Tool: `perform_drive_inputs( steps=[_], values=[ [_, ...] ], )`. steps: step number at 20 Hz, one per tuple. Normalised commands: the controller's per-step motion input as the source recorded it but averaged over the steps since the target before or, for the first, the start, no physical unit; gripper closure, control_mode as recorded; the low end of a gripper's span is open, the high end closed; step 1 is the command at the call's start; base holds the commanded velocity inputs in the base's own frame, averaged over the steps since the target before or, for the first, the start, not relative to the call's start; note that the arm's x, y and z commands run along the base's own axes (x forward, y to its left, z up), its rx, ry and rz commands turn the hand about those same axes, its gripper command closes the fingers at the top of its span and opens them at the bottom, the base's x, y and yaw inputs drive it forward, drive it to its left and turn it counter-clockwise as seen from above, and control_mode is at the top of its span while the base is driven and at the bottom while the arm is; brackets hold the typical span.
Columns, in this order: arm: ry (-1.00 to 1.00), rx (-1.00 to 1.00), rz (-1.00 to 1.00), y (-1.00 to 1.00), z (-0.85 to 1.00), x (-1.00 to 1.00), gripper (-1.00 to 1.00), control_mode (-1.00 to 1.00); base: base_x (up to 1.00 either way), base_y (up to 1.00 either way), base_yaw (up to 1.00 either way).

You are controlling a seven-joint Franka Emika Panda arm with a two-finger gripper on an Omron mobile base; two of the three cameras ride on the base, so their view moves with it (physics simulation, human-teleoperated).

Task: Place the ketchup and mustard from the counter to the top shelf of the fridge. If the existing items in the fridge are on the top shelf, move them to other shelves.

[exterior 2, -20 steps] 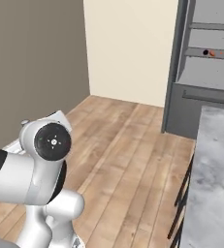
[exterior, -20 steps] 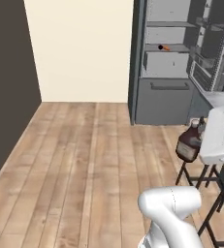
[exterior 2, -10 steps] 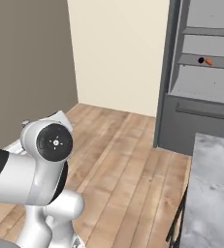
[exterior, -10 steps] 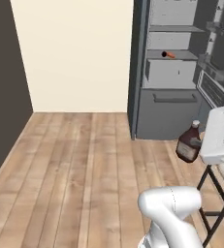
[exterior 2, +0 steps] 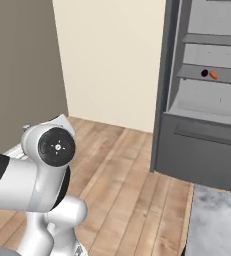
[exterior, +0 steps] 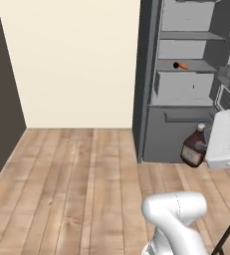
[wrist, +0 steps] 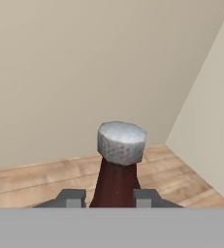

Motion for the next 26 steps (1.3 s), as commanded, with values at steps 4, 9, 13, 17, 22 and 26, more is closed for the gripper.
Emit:
perform_drive_inputs(
  steps=[4, 9, 13, 17, 22, 26],
  values=[
    [0.0, 0.0, 0.0, 0.0, 0.0, 0.0, 1.0, 1.0, 1.0, -0.23, -0.03],
    [0.0, 0.0, 0.0, 0.0, 0.0, 0.0, 1.0, 1.0, 1.0, -0.25, -0.1],
    [0.0, 0.0, 0.0, 0.0, 0.0, 0.0, 1.0, 1.0, 1.0, -0.27, -0.18],
    [0.0, 0.0, 0.0, 0.0, 0.0, 0.0, 1.0, 1.0, 1.0, -0.3, -0.25],
    [0.0, 0.0, 0.0, 0.0, 0.0, 0.0, 1.0, 1.0, 1.0, -0.49, -0.25],
    [0.0, 0.0, 0.0, 0.0, 0.0, 0.0, 1.0, 1.0, 0.97, -0.79, -0.25]
  ],
)
